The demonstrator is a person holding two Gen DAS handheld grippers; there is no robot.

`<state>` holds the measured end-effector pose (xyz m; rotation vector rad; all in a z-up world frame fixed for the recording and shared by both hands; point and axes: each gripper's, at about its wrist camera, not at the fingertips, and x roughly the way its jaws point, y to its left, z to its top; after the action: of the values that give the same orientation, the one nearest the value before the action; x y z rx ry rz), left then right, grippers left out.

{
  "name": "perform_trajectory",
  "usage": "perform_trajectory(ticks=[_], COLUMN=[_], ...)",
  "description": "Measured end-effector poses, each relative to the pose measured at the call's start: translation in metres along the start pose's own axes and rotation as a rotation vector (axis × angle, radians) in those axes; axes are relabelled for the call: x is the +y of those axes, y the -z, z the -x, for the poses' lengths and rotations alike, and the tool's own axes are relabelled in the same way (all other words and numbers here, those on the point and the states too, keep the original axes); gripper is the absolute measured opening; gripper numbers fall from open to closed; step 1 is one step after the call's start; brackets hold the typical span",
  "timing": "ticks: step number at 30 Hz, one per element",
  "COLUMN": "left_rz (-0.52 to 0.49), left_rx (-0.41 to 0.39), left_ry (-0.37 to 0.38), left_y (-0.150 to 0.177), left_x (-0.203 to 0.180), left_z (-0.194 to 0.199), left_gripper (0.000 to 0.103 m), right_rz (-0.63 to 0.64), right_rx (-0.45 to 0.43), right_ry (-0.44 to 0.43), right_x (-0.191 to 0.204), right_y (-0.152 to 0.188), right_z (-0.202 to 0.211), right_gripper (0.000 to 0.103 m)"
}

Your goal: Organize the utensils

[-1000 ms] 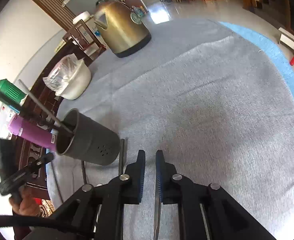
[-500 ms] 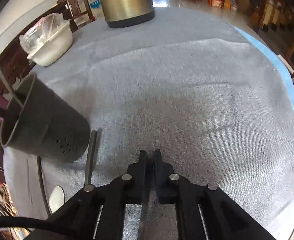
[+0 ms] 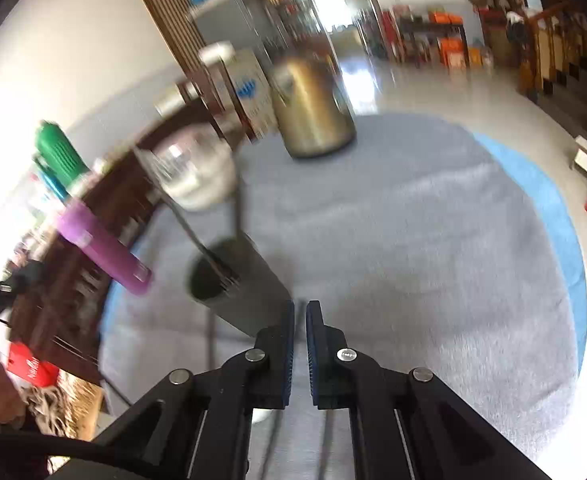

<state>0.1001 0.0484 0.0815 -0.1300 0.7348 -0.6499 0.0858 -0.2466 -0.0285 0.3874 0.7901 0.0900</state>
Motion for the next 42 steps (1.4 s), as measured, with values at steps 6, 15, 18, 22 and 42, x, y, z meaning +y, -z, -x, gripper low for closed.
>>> perform_trajectory(ticks=[6, 15, 18, 22, 42], left_rz=[0.000, 0.010, 0.026, 0.030, -0.014], left_rx=[-0.028, 0.000, 0.003, 0.010, -0.075], left_ry=[-0.006, -0.058, -0.065, -0.075, -0.051], left_y=[-0.002, 0.019, 0.025, 0.033, -0.001], left_x=[-0.006, 0.004, 0.009, 0.009, -0.010], left_z=[0.007, 0.008, 0.006, 0.002, 0.023], left_gripper=[0.007, 0.007, 0.007, 0.007, 0.007], right_rz=[0.015, -0.034, -0.009, 0.035, 0.064], right_rx=[0.084, 0.386, 0.427, 0.432, -0.033], right_ry=[0.017, 0.125, 0.160, 0.234, 0.001], right_x=[0.010, -0.016, -0.012, -0.008, 0.035], right_y=[-0.002, 0.042, 0.052, 0.060, 0.016], right_z=[-0.007, -0.092, -0.102, -0.117, 0.018], right_gripper=[0.010, 0.020, 0.022, 0.030, 0.006])
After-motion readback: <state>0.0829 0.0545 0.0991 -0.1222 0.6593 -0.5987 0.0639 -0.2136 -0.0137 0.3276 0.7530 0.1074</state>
